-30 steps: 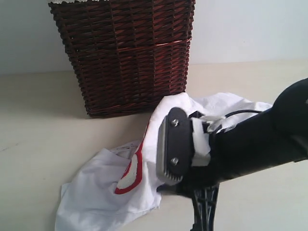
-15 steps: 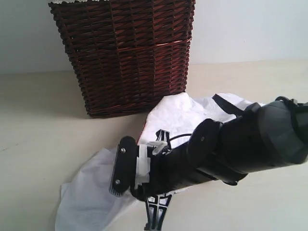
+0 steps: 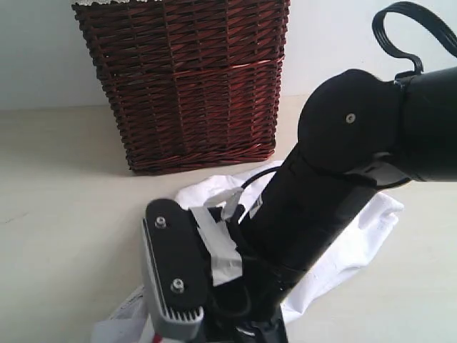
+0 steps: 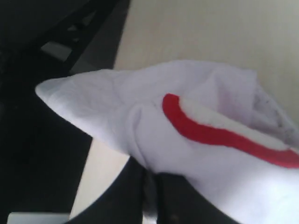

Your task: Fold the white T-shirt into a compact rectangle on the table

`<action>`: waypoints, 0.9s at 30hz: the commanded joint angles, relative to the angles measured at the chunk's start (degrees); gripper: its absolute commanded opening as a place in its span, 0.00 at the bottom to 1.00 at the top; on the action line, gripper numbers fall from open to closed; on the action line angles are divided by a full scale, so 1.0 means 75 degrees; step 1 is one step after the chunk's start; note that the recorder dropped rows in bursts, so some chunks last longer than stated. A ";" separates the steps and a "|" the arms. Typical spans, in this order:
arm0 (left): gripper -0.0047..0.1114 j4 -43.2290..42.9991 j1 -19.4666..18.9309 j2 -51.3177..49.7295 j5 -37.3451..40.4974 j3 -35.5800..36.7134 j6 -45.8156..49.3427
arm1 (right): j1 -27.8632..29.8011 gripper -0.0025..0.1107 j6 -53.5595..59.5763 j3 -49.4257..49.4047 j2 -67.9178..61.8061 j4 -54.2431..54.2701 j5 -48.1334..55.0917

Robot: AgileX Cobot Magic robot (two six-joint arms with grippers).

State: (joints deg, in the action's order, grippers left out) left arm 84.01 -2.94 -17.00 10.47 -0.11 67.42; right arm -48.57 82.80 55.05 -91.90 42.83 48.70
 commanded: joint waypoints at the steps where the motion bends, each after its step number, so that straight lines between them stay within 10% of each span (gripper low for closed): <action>1: 0.04 0.0020 0.0027 0.0055 0.0023 0.0015 -0.0021 | -0.0012 0.02 -0.0237 0.0049 -0.0287 -0.0716 0.0349; 13: 0.04 0.0020 0.0027 0.0055 0.0038 0.0015 -0.0021 | -0.0012 0.51 -0.2609 0.0049 -0.1179 -0.0679 -0.4743; 27: 0.04 0.0020 0.0027 0.0055 0.0038 0.0015 -0.0021 | 0.0051 0.53 -0.3463 0.0049 0.0527 -0.1107 -0.1866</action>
State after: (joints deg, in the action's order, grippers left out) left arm 84.01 -2.94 -17.00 10.47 -0.11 67.42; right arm -48.57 56.37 55.05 -91.23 36.72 26.67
